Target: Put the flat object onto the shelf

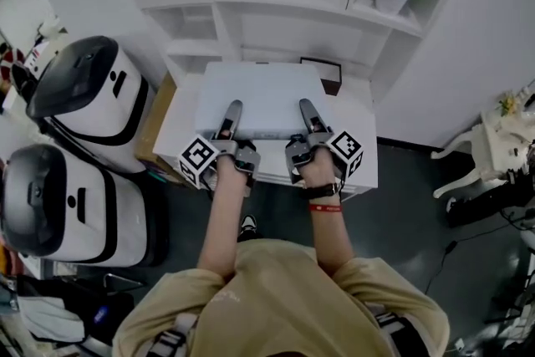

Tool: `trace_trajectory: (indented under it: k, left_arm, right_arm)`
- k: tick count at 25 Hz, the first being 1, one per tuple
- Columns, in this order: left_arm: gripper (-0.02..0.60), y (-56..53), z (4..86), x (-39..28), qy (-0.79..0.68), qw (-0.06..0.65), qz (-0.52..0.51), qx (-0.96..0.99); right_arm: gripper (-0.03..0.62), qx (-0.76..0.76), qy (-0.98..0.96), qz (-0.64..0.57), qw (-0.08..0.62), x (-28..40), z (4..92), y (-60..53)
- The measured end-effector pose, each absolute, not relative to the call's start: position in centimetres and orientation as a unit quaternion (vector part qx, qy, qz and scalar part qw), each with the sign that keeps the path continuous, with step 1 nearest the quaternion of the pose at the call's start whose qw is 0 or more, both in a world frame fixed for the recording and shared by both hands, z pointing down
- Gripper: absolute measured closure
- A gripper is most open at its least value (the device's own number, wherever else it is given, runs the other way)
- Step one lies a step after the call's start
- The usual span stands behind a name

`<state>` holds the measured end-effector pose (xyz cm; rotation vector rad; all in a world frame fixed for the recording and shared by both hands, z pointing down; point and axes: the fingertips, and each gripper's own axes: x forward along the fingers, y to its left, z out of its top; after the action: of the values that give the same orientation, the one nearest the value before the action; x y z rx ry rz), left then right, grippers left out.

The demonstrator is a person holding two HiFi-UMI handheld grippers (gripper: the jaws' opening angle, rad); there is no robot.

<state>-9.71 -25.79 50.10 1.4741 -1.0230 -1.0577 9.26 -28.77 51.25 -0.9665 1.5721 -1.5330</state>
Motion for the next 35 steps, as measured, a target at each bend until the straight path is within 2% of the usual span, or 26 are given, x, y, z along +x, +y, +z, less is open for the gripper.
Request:
trace_trajectory:
  k: [20, 35]
  left_arm:
    - [0.218, -32.7, 45.8, -9.4, -0.375, 0.555, -0.413, 0.617]
    - [0.218, -34.6, 39.9, -8.9, -0.351, 0.557, -0.412, 0.63]
  right_arm:
    - [0.23, -0.423, 0.583, -0.556, 0.415, 10.1, 45.5, -33.5]
    - [0.229, -0.414, 0.588, -0.538, 0.44, 10.5, 39.8, -35.2]
